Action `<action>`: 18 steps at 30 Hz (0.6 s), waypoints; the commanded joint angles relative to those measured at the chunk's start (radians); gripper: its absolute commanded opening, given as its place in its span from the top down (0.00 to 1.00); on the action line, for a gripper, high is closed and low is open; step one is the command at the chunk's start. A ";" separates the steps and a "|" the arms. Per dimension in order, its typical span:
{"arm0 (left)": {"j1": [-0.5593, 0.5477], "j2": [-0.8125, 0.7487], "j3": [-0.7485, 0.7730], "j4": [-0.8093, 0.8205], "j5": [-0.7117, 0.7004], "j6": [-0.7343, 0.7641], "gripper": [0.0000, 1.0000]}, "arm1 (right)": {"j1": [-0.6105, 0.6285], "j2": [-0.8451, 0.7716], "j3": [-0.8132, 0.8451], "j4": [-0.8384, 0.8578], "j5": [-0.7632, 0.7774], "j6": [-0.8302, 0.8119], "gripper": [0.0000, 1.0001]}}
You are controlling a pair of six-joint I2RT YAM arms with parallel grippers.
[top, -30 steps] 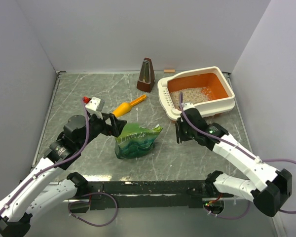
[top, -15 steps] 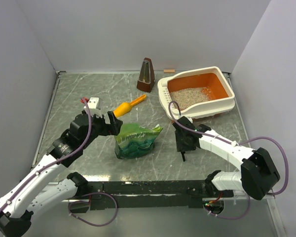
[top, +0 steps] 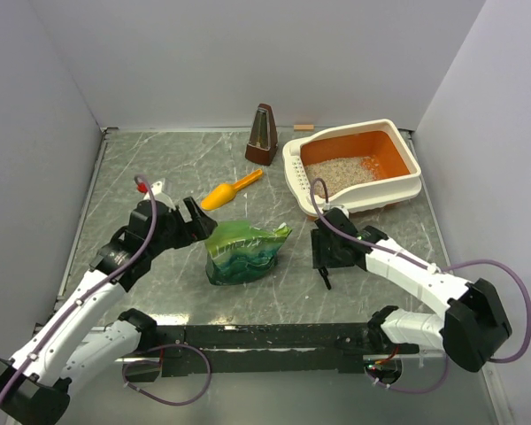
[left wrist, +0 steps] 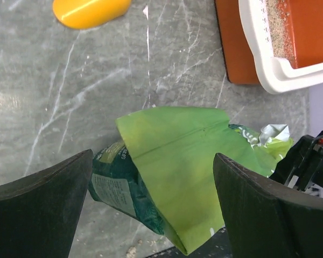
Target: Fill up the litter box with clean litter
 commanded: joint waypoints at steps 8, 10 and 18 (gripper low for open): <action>0.129 0.040 -0.109 0.091 0.373 -0.164 0.03 | -0.006 -0.117 -0.043 0.057 -0.046 -0.035 0.31; 0.143 0.047 -0.130 0.132 0.420 -0.196 0.03 | -0.006 -0.138 -0.060 0.074 -0.071 -0.030 0.31; 0.155 0.072 -0.129 0.215 0.441 -0.218 0.03 | -0.006 -0.194 -0.139 0.126 -0.135 -0.009 0.31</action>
